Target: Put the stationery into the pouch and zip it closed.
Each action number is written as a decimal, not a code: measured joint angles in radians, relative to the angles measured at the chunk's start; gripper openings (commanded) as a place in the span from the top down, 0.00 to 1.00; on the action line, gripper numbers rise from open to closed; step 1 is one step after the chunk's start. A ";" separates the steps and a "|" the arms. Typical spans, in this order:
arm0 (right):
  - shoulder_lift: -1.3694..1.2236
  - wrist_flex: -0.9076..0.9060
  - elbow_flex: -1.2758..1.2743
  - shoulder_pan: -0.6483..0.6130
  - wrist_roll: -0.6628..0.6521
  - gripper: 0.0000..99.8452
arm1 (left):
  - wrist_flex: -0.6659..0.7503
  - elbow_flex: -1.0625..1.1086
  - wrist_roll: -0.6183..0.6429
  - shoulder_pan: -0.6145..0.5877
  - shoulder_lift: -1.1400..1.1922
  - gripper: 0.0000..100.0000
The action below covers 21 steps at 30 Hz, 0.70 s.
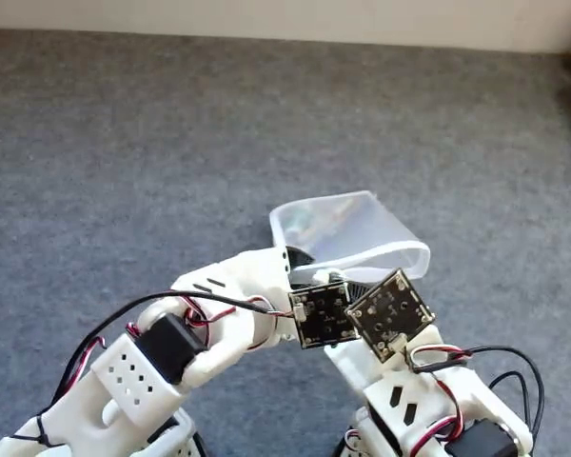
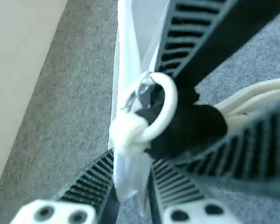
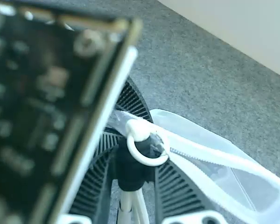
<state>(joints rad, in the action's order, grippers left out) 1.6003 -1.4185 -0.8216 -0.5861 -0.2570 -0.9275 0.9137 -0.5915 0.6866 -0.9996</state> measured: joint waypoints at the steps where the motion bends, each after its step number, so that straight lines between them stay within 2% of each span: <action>1: 0.000 0.000 0.000 0.000 0.000 1.00 | 0.000 0.000 0.018 0.000 0.000 0.99; 5: 0.000 0.000 0.000 0.002 0.000 1.00 | 0.000 0.000 0.074 0.000 0.000 0.99; 10: 0.000 0.000 0.000 0.003 0.000 1.00 | 0.000 0.000 0.086 -0.006 0.000 0.99; 16: -0.011 0.043 0.000 0.005 0.000 1.00 | 0.000 0.000 0.087 -0.072 -0.002 0.99; 21: -0.011 0.075 0.000 0.092 0.000 1.00 | -0.003 -0.002 0.137 -0.106 -0.003 0.99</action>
<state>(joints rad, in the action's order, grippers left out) 1.5896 -1.3433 -0.8216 -0.4941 -0.2570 -0.9306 0.9122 -0.4549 0.5808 -1.0027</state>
